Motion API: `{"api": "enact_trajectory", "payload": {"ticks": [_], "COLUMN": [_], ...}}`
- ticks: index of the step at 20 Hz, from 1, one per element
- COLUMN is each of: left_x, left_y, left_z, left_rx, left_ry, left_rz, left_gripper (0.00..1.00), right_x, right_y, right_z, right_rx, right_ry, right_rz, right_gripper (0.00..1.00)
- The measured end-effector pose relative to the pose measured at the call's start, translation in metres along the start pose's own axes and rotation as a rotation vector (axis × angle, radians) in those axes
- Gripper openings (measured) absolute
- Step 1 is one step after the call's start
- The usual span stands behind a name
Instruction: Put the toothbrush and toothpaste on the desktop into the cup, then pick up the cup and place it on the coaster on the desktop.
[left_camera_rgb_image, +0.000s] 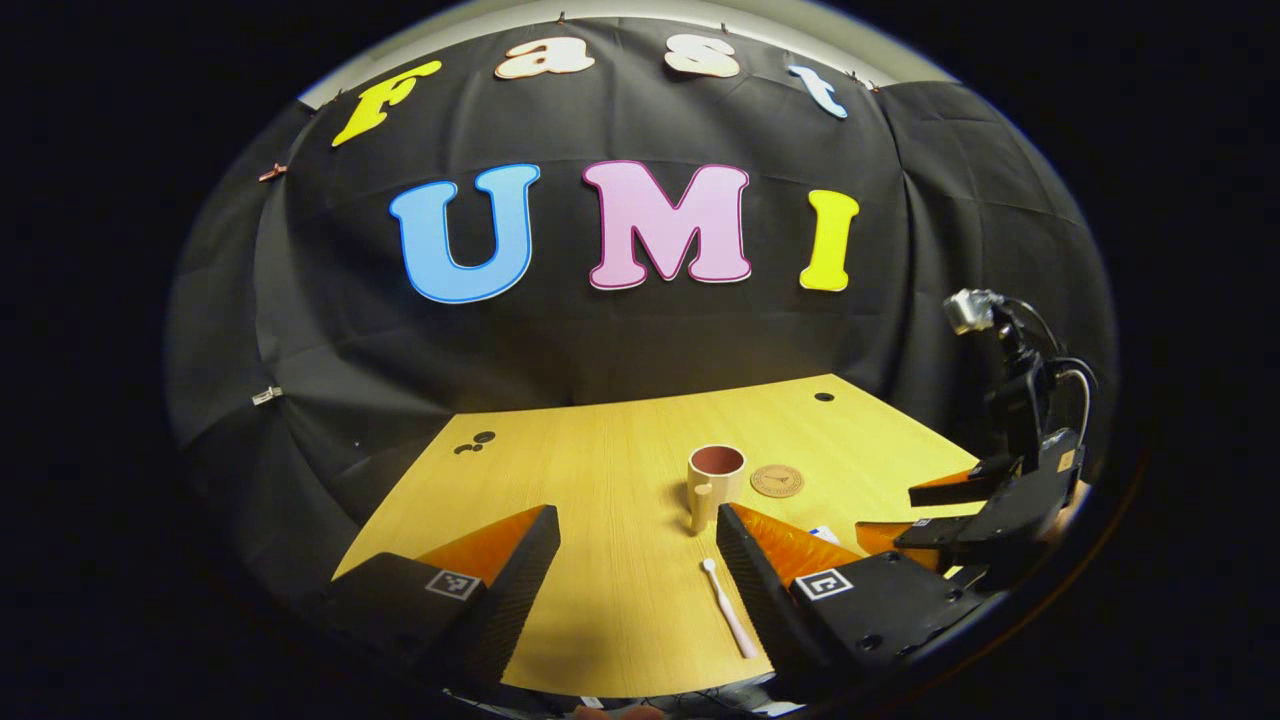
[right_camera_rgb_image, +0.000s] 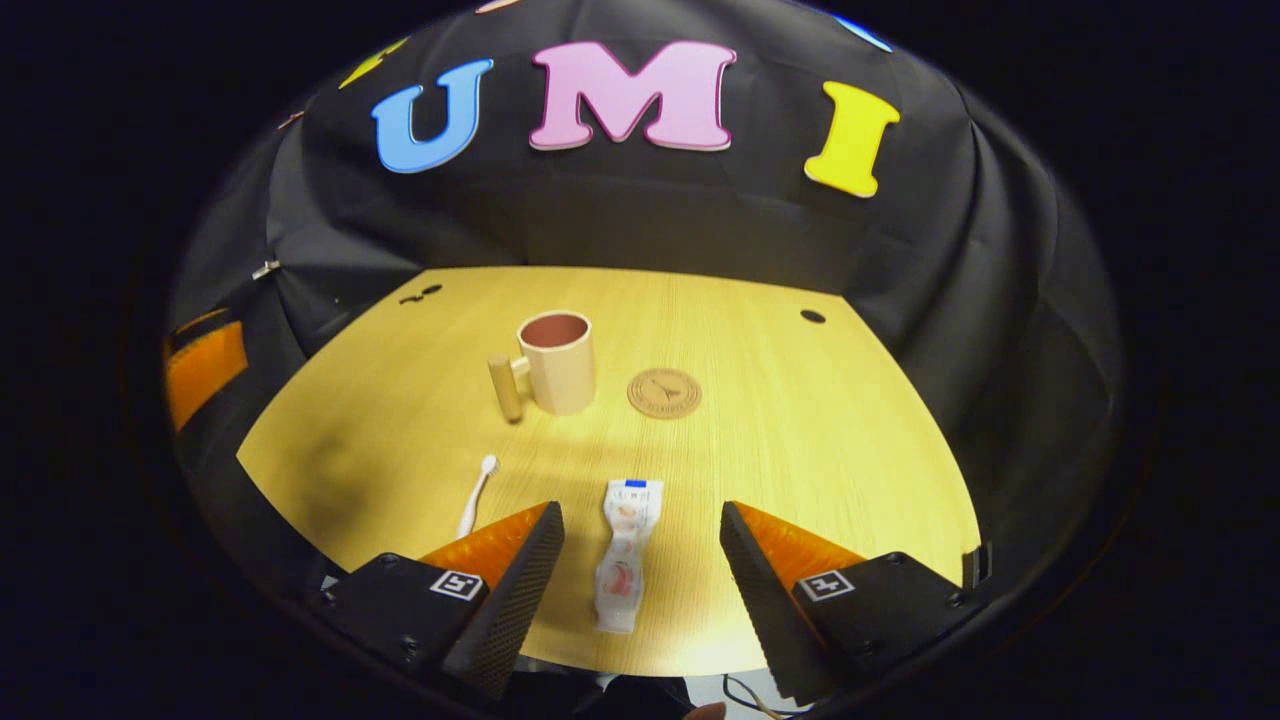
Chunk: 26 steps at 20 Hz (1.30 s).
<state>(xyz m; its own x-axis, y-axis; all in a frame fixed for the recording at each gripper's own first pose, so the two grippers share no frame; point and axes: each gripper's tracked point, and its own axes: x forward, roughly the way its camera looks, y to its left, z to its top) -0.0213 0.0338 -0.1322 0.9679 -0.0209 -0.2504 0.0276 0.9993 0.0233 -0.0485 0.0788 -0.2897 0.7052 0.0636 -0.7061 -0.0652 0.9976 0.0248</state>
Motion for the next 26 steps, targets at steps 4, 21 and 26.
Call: {"api": "enact_trajectory", "payload": {"ticks": [4, 21, 26], "left_x": [0.000, -0.001, 0.005], "left_y": [0.011, 0.016, -0.002], "left_z": [-0.015, -0.051, -0.058], "left_rx": [-0.006, -0.028, -0.036], "left_ry": [0.030, 0.128, 0.164], "left_rz": [0.007, 0.089, 0.103], "left_gripper": [0.98, 0.98, 0.98], "right_x": [0.030, 0.088, 0.090], "right_y": [0.007, 0.016, 0.012], "right_z": [-0.028, -0.065, -0.062], "right_rx": [-0.029, 0.022, 0.017], "right_ry": [0.108, 0.340, 0.320], "right_rz": [-0.006, 0.017, 0.041], "right_gripper": [0.96, 0.70, 0.35]}}
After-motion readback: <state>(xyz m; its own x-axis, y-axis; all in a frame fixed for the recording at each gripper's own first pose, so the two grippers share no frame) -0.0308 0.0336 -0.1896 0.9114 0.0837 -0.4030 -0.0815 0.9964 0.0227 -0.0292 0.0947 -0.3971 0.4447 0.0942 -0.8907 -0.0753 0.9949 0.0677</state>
